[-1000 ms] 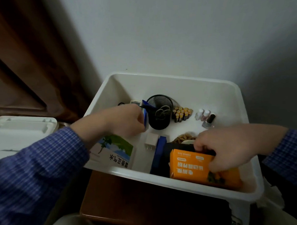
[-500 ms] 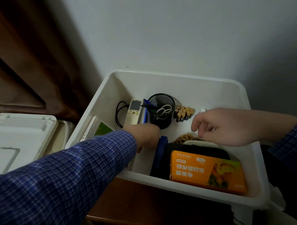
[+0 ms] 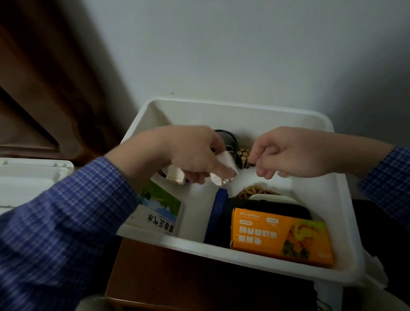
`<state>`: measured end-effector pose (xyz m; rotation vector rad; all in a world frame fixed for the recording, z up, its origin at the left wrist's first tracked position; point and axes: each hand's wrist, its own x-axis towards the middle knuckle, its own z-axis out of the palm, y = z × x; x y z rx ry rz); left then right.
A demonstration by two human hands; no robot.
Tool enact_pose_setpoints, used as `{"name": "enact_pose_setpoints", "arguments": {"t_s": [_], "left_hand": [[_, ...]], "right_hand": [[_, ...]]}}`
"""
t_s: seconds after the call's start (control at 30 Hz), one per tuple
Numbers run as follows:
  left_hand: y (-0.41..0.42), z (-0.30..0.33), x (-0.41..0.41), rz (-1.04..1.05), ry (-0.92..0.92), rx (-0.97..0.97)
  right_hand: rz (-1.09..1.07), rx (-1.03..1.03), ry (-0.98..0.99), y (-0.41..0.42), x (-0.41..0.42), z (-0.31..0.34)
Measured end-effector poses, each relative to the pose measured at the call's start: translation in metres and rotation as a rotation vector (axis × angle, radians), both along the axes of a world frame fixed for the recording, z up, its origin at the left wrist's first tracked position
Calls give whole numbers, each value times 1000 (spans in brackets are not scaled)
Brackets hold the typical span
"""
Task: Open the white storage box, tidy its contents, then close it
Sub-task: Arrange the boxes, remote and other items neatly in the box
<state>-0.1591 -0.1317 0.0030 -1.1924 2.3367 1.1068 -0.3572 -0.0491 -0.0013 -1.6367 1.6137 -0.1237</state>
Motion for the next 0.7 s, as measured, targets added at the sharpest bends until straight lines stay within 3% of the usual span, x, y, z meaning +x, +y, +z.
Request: {"name": "enact_pose_setpoints", "arguments": {"t_s": [0.13, 0.3, 0.37, 0.47, 0.57, 0.7], "left_hand": [[22, 9, -24, -52, 104, -143], [42, -22, -45, -20, 151, -193], [42, -26, -42, -29, 136, -130], [29, -34, -32, -11, 20, 52], [25, -54, -25, -11, -180, -13], [29, -83, -27, 32, -343, -2]], "right_hand": [[-164, 170, -290, 3, -10, 0], [-256, 154, -275, 10, -24, -17], [-215, 117, -185, 10, -27, -25], [-54, 96, 16, 10, -26, -28], [110, 203, 107, 13, -19, -30], [152, 187, 133, 11, -14, -35]]}}
